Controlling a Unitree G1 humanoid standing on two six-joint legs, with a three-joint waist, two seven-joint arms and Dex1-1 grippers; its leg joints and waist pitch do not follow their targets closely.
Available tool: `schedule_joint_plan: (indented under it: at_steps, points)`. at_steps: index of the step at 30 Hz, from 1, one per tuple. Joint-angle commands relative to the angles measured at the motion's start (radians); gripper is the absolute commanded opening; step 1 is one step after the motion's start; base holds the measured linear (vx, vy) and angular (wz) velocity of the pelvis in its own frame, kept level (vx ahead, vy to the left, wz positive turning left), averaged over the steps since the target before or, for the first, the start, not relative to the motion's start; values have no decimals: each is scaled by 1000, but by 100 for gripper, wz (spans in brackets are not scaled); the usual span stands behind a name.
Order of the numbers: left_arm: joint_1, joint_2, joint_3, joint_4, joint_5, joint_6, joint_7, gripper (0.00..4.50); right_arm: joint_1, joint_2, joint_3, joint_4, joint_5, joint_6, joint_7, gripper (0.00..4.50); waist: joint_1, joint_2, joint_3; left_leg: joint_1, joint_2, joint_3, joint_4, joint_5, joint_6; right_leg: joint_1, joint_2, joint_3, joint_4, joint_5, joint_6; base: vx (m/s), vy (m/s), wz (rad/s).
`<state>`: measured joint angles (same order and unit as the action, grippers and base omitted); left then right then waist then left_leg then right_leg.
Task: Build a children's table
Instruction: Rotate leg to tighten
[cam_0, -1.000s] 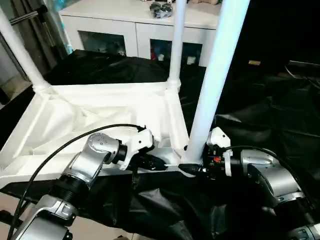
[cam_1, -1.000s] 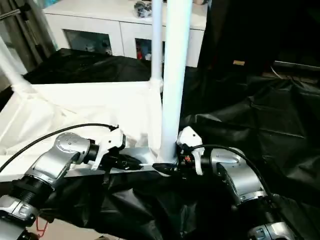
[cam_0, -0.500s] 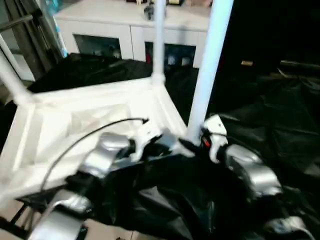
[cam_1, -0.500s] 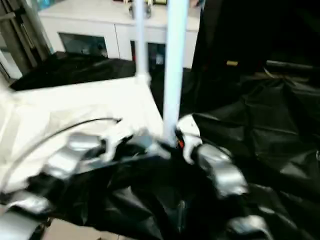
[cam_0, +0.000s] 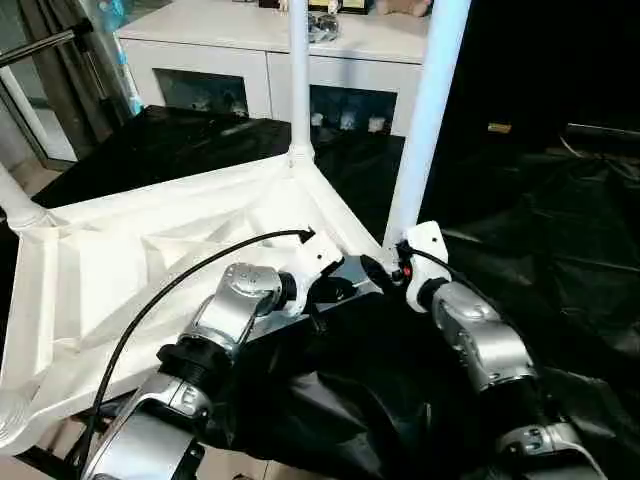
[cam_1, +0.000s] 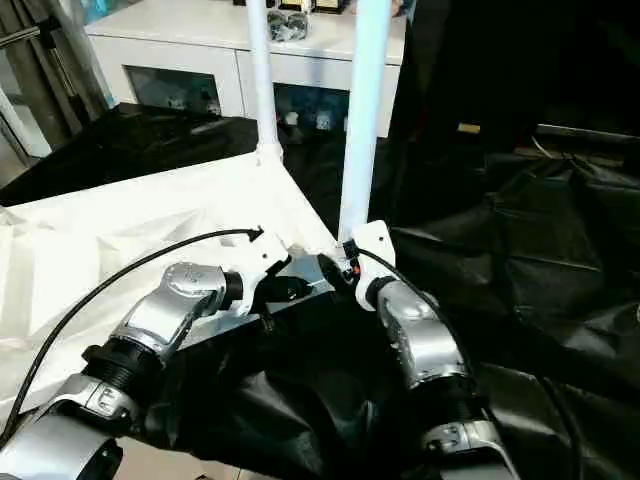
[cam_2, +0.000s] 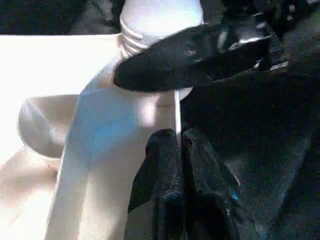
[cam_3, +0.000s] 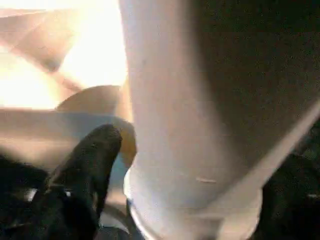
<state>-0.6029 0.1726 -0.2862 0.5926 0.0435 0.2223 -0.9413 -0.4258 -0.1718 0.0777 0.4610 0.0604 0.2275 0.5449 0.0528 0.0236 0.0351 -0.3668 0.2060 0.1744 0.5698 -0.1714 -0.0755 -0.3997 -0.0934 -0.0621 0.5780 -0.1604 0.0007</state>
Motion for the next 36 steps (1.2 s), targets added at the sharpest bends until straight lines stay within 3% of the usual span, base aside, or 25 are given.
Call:
schedule_joint_plan:
  at_steps: [1, 3, 8, 12, 15, 18, 28, 30, 33, 36]
  points:
    - [4, -6, -40, -47, -32, -38, -86, 0, 16, -13, 76, -32, 25, -3, 139, 379, 1, -2, -59, 6, 14, 1, -66, -269, 30, 49, -37, 30, -62, -195, -199, 0, 0, 0]
    - [14, 13, -44, -63, -40, -48, -129, 0, 32, -53, 92, -67, 38, -13, 223, 379, 1, 3, -62, 5, 16, 2, -61, -222, 48, 51, -37, 30, -52, -123, -229, 0, 0, 0]
    - [46, 81, -59, -91, -60, -77, -255, 0, 99, -189, 145, -209, 114, 6, 500, 379, 12, 0, -61, 4, 19, 6, -57, -190, 82, 56, -34, 28, -43, -63, -260, 0, 0, 0]
    - [54, 127, -61, -94, -67, -90, -317, 0, 111, -246, 170, -229, 128, 6, 604, 379, 21, -3, -56, 7, 23, 9, -58, -218, 85, 53, -38, 29, -49, -140, -253, 0, 0, 0]
    - [63, 150, -56, -109, -73, -85, -347, 0, 108, -252, 181, -221, 120, 7, 630, 379, 23, -4, -53, 12, 23, 8, -63, -274, 50, 46, -40, 31, -59, -254, -229, 0, 0, 0]
    - [70, 161, -54, -122, -81, -81, -363, 0, 110, -256, 193, -237, 126, 23, 648, 345, 22, -4, -52, 12, 23, 6, -66, -280, 40, 45, -40, 31, -61, -277, -217, 0, 0, 0]
    - [69, 142, -46, -117, -76, -72, -315, 0, 131, -231, 198, -257, 141, 57, 645, 284, 24, -4, -57, 9, 21, 6, -61, -225, 52, 47, -38, 31, -52, -193, -234, 0, 0, 0]
    - [61, 118, -32, -102, -62, -64, -253, 0, 146, -199, 187, -246, 128, 55, 583, 276, 25, -5, -55, 10, 22, 7, -62, -233, 50, 46, -38, 32, -54, -209, -230, 0, 0, 0]
    - [52, 98, -20, -93, -57, -50, -208, 0, 143, -172, 171, -220, 104, 56, 503, 273, 25, -6, -51, 14, 19, 5, -67, -282, 23, 41, -41, 32, -67, -324, -195, 0, 0, 0]
    - [22, 39, -7, -58, -32, -27, -88, 0, 111, -82, 127, -108, 43, 51, 273, 272, 13, -5, -46, 13, 13, 1, -72, -321, -6, 37, -41, 28, -76, -415, -164, -17, 1, -2]
